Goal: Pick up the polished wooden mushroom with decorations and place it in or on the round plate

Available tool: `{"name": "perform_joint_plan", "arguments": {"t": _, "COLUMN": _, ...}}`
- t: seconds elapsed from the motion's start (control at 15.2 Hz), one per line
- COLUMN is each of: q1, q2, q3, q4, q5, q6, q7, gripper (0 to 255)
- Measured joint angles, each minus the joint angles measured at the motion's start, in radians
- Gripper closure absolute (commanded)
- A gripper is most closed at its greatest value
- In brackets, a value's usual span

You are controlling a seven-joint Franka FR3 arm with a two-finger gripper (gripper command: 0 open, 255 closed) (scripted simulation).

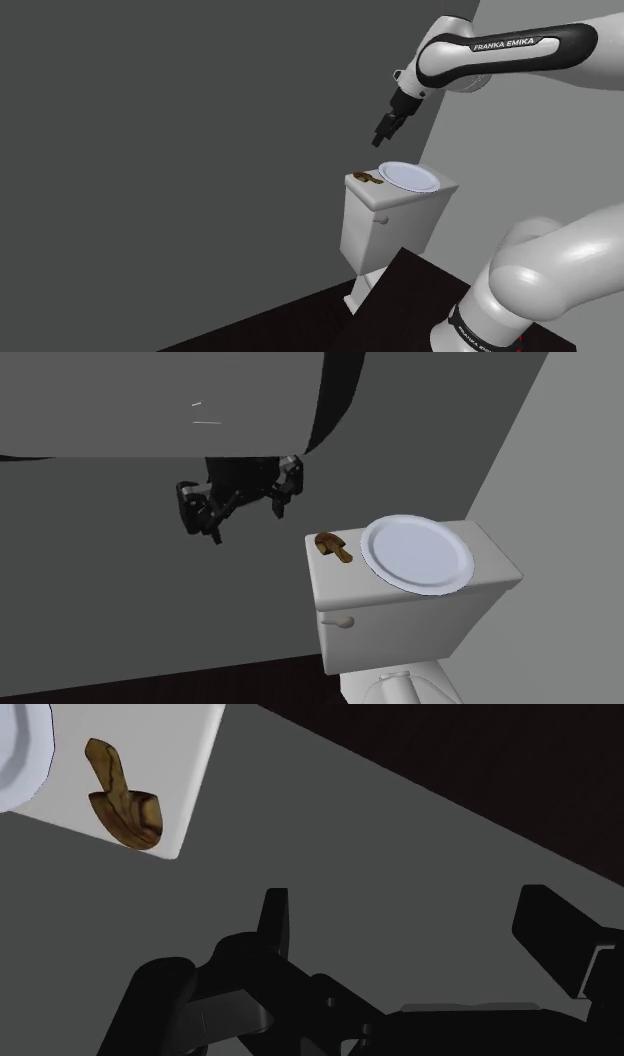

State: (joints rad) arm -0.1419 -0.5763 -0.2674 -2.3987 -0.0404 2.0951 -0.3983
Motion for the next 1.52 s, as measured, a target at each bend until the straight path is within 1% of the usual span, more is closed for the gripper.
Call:
{"name": "perform_joint_plan", "arguments": {"t": 0.2, "q1": -0.019, "q2": 0.042, "q3": -0.057, "q4": -0.003, "q5": 0.0, "q6": 0.055, "q7": -0.042, "gripper": 0}}
{"name": "perform_joint_plan", "arguments": {"t": 0.4, "q1": -0.027, "q2": 0.117, "q3": -0.122, "q4": 0.013, "q5": 0.016, "q6": 0.122, "q7": -0.091, "gripper": 0}}
{"name": "perform_joint_plan", "arguments": {"t": 0.73, "q1": -0.027, "q2": 0.244, "q3": -0.229, "q4": 0.062, "q5": 0.076, "q6": 0.208, "q7": -0.185, "gripper": 0}}
{"name": "perform_joint_plan", "arguments": {"t": 0.92, "q1": -0.024, "q2": 0.323, "q3": -0.296, "q4": 0.098, "q5": 0.135, "q6": 0.246, "q7": -0.257, "gripper": 0}}
{"name": "perform_joint_plan", "arguments": {"t": 1.12, "q1": -0.016, "q2": 0.422, "q3": -0.361, "q4": 0.158, "q5": 0.224, "q6": 0.27, "q7": -0.34, "gripper": 0}}
{"name": "perform_joint_plan", "arguments": {"t": 1.25, "q1": -0.015, "q2": 0.489, "q3": -0.395, "q4": 0.182, "q5": 0.297, "q6": 0.295, "q7": -0.401, "gripper": 0}}
{"name": "perform_joint_plan", "arguments": {"t": 1.52, "q1": -0.014, "q2": 0.565, "q3": -0.413, "q4": 0.199, "q5": 0.385, "q6": 0.329, "q7": -0.471, "gripper": 0}}
